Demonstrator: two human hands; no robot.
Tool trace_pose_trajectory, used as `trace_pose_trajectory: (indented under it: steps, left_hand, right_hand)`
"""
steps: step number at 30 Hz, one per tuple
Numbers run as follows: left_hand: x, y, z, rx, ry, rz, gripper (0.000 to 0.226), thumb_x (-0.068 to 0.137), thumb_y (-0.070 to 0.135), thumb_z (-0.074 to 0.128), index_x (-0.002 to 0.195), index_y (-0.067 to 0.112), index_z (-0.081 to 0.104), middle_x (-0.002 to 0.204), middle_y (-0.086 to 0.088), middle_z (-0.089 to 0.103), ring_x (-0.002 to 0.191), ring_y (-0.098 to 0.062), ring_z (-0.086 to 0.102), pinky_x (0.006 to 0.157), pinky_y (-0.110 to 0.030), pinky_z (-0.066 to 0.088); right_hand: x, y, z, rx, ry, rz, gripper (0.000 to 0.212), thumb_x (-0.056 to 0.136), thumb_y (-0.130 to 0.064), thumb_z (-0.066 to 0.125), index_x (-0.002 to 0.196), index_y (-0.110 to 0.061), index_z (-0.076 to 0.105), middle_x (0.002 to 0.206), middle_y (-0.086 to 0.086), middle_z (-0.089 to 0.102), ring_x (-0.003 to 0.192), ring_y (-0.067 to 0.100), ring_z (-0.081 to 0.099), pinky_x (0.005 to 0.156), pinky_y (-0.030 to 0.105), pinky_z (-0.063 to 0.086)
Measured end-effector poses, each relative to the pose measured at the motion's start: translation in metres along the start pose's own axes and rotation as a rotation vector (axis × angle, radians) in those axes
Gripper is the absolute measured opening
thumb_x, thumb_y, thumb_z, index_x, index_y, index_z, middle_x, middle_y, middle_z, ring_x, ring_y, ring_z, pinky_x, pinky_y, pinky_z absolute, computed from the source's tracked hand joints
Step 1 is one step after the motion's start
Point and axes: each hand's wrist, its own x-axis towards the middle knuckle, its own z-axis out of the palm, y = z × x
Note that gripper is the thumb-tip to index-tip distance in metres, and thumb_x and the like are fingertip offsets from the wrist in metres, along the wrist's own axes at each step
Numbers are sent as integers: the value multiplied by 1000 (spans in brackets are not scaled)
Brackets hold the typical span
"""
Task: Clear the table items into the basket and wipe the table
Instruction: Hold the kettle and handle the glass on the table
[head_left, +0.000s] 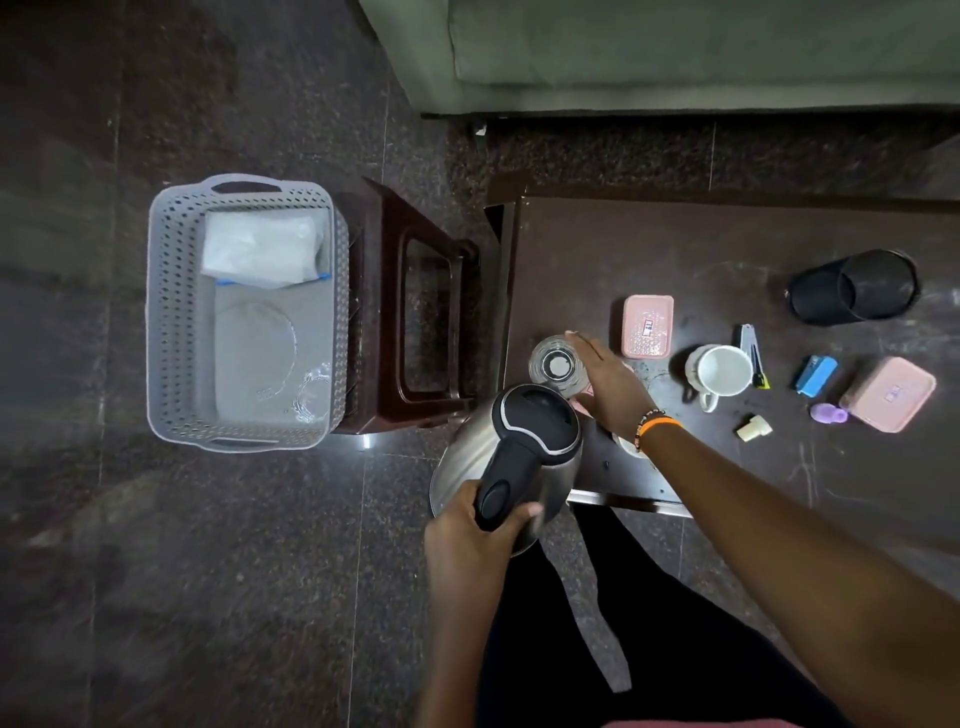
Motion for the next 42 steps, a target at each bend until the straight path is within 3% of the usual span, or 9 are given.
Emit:
trace_pose_trajectory:
  steps: [4,14,20,23,28,33,42]
  left_hand:
    - [2,6,6,20,19,1,35,63,47,79,74,19,61,61,8,62,63,-17,61,62,-33,51]
    - [6,12,15,67,17,-20,39,64,49,77,76,16,61,63,5,62,69,-23,63,67,-35,51]
    - [12,15,13,109,40,-5,39,65,51,76,67,20,51,54,12,52,57,-15,52,56,-26,36]
    - [17,15,13,110,31,4,38,65,50,76,67,21,52,55,13,52,54,-4,48,50,-18,34]
    - [23,18,12,114,-15,18,36,66,50,76,69,21,54,58,12,56,57,2,51,51,-13,35]
    - [28,20,12,145,-50,17,37,66,52,75,68,23,52,61,12,57,59,0,51,52,-16,36]
    - [32,22,12,179,-76,12,38,67,51,75,64,26,47,61,12,56,60,1,52,50,-15,34]
  right_hand:
    - [-5,8,-2,11,15,-9,73,78,5,59,144,-12,31,150,8,33,134,27,41,111,35,36]
    - [-3,16,-4,-21,-43,34,82,76,0,65,145,-21,26,142,8,38,116,36,55,94,47,50]
    - [0,15,-3,-35,-39,49,78,78,-3,65,145,-22,28,140,9,38,114,37,56,88,49,52]
    - [1,15,-4,-27,-37,49,77,78,-2,65,144,-21,29,138,9,40,114,37,56,89,48,52]
    - [4,14,-5,-18,-36,64,74,79,-5,65,143,-21,31,136,10,43,112,37,57,89,48,51]
    - [7,14,-6,52,-49,104,71,78,-13,67,142,-22,35,135,13,49,119,35,53,97,44,46]
    - [9,14,-9,47,-63,143,69,78,-19,69,140,-26,38,134,9,52,120,32,53,94,43,46]
